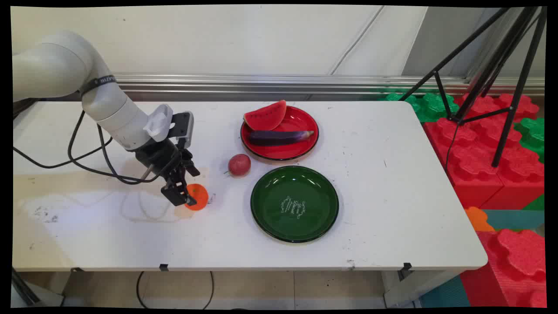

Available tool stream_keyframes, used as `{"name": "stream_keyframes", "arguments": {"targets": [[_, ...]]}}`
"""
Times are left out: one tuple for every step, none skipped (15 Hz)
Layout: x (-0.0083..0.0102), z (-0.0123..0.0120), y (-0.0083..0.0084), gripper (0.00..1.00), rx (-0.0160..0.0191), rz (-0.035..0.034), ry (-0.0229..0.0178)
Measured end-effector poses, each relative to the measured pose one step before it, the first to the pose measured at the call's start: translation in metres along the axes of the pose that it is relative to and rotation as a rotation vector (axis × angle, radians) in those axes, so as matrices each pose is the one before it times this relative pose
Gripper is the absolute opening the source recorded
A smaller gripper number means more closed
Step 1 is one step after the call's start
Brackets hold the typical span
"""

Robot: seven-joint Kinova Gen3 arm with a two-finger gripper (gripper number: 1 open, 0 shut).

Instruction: Pick up the eggplant from the red plate

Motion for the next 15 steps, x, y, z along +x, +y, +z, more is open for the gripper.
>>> {"name": "stream_keyframes", "arguments": {"targets": [[-0.00044,-0.00116,-0.00044,1.0,-0.00054,0.00213,0.00296],[-0.00041,-0.00167,-0.00048,1.0,-0.00104,0.00323,0.00396],[-0.00029,-0.00222,-0.00027,1.0,-0.00119,0.00318,0.00506],[-0.00004,-0.00268,-0.00019,1.0,-0.00063,0.00261,0.00585],[-0.00009,-0.00191,-0.00008,1.0,-0.00037,0.00048,0.00433],[0.00002,-0.00369,-0.00004,1.0,0.00044,-0.00041,0.00879],[0.0,-0.00493,-0.00016,1.0,0.00131,-0.00204,0.01121],[0.00024,-0.00563,-0.00032,1.0,0.00293,-0.00294,0.01314],[0.0004,-0.00562,-0.0004,1.0,0.00413,-0.0044,0.01369],[0.00055,-0.00687,-0.00044,1.0,0.00423,-0.00607,0.01642],[0.00062,-0.00718,-0.0004,1.0,0.00371,-0.00671,0.01705],[0.00084,-0.00647,-0.0007,1.0,0.00302,-0.0059,0.01611],[0.00082,-0.00417,-0.0005,1.0,0.00191,-0.00339,0.01053],[0.0018,-0.00633,-0.00114,1.0,0.00277,-0.00512,0.01691],[0.00245,-0.00719,-0.00157,1.0,0.0035,-0.00532,0.02012]]}}
